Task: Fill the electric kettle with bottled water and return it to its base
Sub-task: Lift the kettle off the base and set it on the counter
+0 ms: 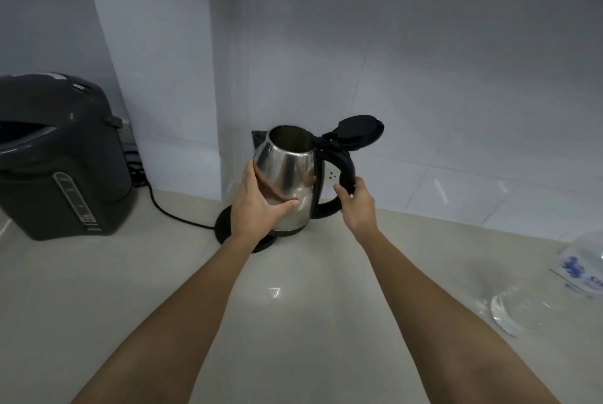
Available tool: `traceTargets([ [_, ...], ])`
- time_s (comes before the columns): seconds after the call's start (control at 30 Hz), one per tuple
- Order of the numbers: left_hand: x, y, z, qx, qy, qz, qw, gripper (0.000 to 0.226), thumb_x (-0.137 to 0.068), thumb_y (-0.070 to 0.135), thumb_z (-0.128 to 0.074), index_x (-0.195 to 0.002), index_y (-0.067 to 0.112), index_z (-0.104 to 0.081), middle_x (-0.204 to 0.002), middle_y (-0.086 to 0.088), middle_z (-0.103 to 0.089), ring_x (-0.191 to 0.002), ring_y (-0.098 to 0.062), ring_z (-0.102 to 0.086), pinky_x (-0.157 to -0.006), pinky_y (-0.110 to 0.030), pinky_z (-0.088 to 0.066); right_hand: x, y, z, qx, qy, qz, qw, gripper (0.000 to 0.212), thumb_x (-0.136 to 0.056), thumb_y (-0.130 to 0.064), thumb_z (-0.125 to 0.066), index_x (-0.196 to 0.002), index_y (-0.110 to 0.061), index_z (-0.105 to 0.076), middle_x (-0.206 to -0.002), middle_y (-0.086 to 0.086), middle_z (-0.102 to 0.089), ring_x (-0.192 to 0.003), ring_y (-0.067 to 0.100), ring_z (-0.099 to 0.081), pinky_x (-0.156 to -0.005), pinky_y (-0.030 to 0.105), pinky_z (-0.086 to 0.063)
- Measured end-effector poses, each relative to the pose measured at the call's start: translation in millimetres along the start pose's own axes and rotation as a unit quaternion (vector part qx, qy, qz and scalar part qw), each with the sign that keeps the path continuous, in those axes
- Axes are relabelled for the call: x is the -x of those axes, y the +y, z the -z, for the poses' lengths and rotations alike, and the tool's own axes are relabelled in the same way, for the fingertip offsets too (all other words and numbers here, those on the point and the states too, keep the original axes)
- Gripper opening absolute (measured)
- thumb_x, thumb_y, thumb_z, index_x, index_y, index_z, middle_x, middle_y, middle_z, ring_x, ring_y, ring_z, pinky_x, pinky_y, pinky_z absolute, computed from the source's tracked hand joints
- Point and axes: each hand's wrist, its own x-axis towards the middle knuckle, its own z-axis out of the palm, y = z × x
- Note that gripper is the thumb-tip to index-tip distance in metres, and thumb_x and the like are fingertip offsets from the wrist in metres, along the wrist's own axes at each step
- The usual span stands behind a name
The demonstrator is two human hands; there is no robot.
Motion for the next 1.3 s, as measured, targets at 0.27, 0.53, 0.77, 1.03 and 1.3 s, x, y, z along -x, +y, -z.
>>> traceTargets([
  [0.27, 72.9, 50.6, -61.6, 0.010, -0.040, 0.021, 0.999, 0.123, -0.051, 0.071, -0.078, -0.147, 0.039, -0.008, -0.152, 0.000, -0.037, -0.134, -0.029, -0.044, -0.105, -0.047, -0.044, 35.9, 46.5, 97.8, 0.016, 0.030, -0.006, 0.999, 0.025, -0.094, -0.028, -0.056, -0.115, -0.014, -0.055, -0.091, -0.004, -0.059, -0.084, 0.014, -0.055, -0.072, 0.022, -0.039],
  [0.53, 148.2, 66.8, -110.0, 0.030, -0.059, 0.034, 0.997, 0.126, -0.051, 0.068, -0.079, -0.149, 0.036, -0.007, -0.152, 0.005, -0.037, -0.133, -0.023, -0.045, -0.103, -0.037, -0.043, 83.9, 101.9, 155.7, 0.012, 0.036, -0.037, 0.999, 0.022, -0.094, -0.027, -0.056, -0.112, -0.014, -0.056, -0.090, -0.001, -0.059, -0.083, 0.016, -0.055, -0.070, 0.024, -0.038],
  [0.77, 184.9, 69.5, -129.6, 0.025, -0.066, 0.044, 0.997, 0.126, -0.050, 0.066, -0.080, -0.148, 0.037, -0.007, -0.151, 0.006, -0.038, -0.132, -0.023, -0.047, -0.101, -0.037, -0.044, 107.8, 134.6, 174.2, -0.001, 0.034, -0.059, 0.998, 0.023, -0.094, -0.025, -0.058, -0.112, -0.012, -0.056, -0.090, -0.002, -0.059, -0.085, 0.017, -0.055, -0.074, 0.026, -0.038],
  [1.03, 196.3, 65.9, -135.5, 0.022, -0.081, 0.060, 0.995, 0.126, -0.050, 0.058, -0.084, -0.148, 0.035, -0.009, -0.150, 0.007, -0.039, -0.134, -0.017, -0.044, -0.101, -0.031, -0.040, 119.1, 152.2, 174.7, -0.015, 0.035, -0.065, 0.997, 0.022, -0.093, -0.024, -0.058, -0.110, -0.011, -0.055, -0.085, -0.004, -0.057, -0.085, 0.018, -0.056, -0.072, 0.026, -0.039],
  [1.3, 196.5, 67.3, -137.1, 0.007, -0.109, 0.052, 0.993, 0.130, -0.062, 0.045, -0.086, -0.153, 0.022, 0.004, -0.160, 0.002, -0.018, -0.143, -0.019, -0.029, -0.111, -0.034, -0.033, 122.1, 155.5, 175.8, -0.009, 0.019, -0.062, 0.998, 0.028, -0.095, -0.026, -0.055, -0.118, -0.011, -0.051, -0.091, -0.002, -0.057, -0.088, 0.020, -0.056, -0.074, 0.026, -0.040],
])
